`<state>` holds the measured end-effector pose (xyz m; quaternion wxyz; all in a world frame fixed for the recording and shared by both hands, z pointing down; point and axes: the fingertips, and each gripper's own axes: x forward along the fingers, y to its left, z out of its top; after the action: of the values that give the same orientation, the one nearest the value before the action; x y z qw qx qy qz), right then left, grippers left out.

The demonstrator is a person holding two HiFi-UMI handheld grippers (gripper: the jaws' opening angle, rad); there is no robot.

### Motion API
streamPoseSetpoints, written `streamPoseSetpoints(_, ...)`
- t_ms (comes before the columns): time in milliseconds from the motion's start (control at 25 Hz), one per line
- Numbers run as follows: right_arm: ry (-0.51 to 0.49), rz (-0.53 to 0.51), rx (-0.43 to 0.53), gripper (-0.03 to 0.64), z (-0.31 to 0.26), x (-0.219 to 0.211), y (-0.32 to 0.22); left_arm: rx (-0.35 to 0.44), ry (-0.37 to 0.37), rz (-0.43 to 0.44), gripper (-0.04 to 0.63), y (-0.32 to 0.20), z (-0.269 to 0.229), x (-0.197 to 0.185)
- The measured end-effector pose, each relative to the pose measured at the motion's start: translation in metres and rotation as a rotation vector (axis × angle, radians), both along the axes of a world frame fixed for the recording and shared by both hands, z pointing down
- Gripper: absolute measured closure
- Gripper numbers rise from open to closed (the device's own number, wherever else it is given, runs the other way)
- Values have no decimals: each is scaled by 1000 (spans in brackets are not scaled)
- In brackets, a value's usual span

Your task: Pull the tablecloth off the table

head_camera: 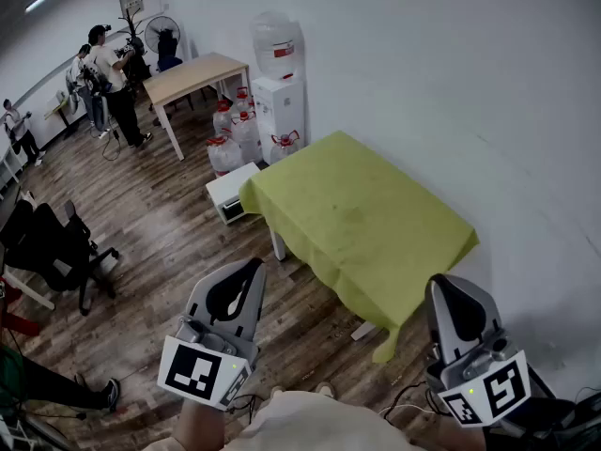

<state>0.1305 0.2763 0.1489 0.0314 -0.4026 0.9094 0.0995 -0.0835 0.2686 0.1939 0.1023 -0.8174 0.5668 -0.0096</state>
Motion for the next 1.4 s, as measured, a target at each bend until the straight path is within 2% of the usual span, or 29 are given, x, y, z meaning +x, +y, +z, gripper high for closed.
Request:
streamPoseSetpoints(360, -34, -22, -24, 588, 4, 38, -10, -5, -2, -49, 575, 3, 1, 31)
streamPoseSetpoints(600, -45, -26, -21, 588, 7, 54, -21, -9, -42, -60, 575, -7, 0, 46)
streamPoseSetpoints(680, -104, -33, -6, 588, 4, 61, -23, 1, -53, -32, 575, -11, -3, 55)
streamPoseSetpoints(760, -181, -28, 4, 579, 0, 71, -22, 21, -33, 5, 574, -12, -5, 65)
streamPoseSetpoints(800, -204, -10, 12, 477, 0, 78, -23, 35, -9, 10, 572, -12, -7, 68)
streamPoseSetpoints(840, -219, 18, 23, 302, -1, 85, -25, 47, 17, 6, 546, -13, -9, 69)
streamPoseSetpoints(880, -233, 52, 35, 279, -2, 95, -26, 56, 37, -5, 409, -15, -12, 69)
streamPoseSetpoints(920, -248, 86, 48, 276, -4, 105, -26, 64, 49, -20, 347, -16, -15, 69)
streamPoseSetpoints(1000, -268, 126, 62, 276, -8, 121, -26, 77, 59, -38, 320, -17, -20, 69)
streamPoseSetpoints(1160, -241, 137, 32, 276, 3, 125, -33, 48, 59, -30, 318, -25, -14, 71)
streamPoseSetpoints(1400, -174, 124, -7, 276, 23, 114, -45, 7, 13, -20, 318, -40, 6, 75)
